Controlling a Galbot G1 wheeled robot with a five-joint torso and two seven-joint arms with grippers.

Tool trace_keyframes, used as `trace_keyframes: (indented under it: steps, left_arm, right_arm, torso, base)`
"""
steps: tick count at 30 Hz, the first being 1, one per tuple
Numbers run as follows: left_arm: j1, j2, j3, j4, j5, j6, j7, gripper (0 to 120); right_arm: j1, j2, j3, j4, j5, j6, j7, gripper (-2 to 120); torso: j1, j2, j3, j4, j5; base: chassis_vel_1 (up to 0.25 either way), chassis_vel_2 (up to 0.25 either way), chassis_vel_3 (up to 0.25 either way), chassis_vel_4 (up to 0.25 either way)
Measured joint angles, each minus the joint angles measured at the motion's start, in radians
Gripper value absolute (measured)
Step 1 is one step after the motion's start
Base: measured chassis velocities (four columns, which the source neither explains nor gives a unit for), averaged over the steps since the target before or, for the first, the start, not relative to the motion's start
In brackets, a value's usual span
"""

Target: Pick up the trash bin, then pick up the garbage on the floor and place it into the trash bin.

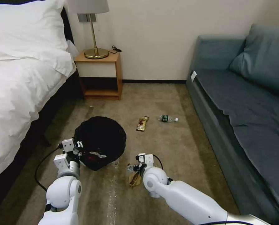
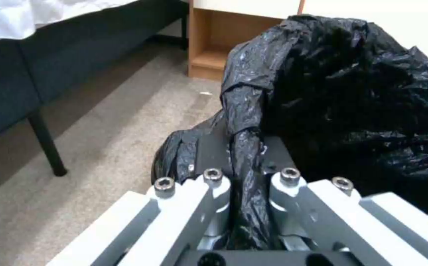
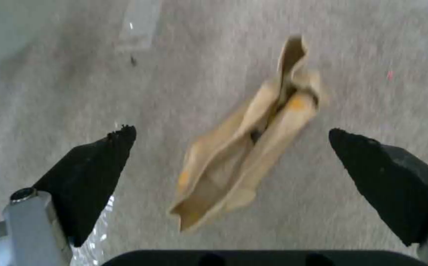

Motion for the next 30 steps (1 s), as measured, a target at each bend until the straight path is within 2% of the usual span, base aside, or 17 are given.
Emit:
trace_keyframes:
  steps: [12,15,28,30]
  left_arm:
    - [-0.008,-0.016,0.023,0.015,0.024,-0.009,-0.001,4]
    - [0.003,-0.018,0.023,0.016,0.032,-0.012,-0.001,4]
    - [0.014,-0.023,0.025,0.01,0.044,-0.013,-0.003,4]
    - [0.017,-0.026,0.026,0.01,0.049,-0.017,-0.004,4]
  right_arm:
    - [-0.052,0.052,0.051,-0.075,-0.069,-0.012,-0.076,100]
    - [-0.067,0.072,0.075,-0.134,-0.136,0.009,-0.144,100]
    - [-0.04,0.124,0.116,-0.267,-0.203,0.044,-0.21,100]
    - [-0.038,0.141,0.12,-0.32,-0.23,0.062,-0.236,100]
  torso:
    - [0.0,0.0,0.0,0.0,0.0001]
    - [0.0,0.0,0.0,0.0,0.0002]
    - [0.0,0.0,0.0,0.0,0.0]
    - [0.0,0.0,0.0,0.0001,0.0002]
  base:
    - [0.0,0.0,0.0,0.0]
    - [0.0,0.0,0.0,0.0]
    - [0.0,0.0,0.0,0.0]
    - [0.0,0.0,0.0,0.0]
